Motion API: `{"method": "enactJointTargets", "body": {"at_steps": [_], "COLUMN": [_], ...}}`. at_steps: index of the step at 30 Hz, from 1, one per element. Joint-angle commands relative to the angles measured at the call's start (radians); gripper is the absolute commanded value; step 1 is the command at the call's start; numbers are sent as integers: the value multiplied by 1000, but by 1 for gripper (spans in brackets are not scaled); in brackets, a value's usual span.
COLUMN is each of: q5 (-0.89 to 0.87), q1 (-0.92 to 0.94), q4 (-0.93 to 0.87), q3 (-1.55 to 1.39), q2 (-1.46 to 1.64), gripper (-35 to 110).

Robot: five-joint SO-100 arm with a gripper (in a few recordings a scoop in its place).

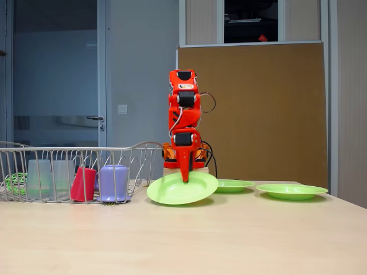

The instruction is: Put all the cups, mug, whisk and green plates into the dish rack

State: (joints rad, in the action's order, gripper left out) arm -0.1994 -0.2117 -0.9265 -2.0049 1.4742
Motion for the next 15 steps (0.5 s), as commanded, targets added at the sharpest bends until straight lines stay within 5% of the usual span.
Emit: {"method": "enactJointTargets", "body": {"at_steps": [1,15], "q5": [3,23], "q1": [-34,-71], "q4": [-101,-414], "q3": [78,422], "q2": [71,64], "gripper": [0,0]}}
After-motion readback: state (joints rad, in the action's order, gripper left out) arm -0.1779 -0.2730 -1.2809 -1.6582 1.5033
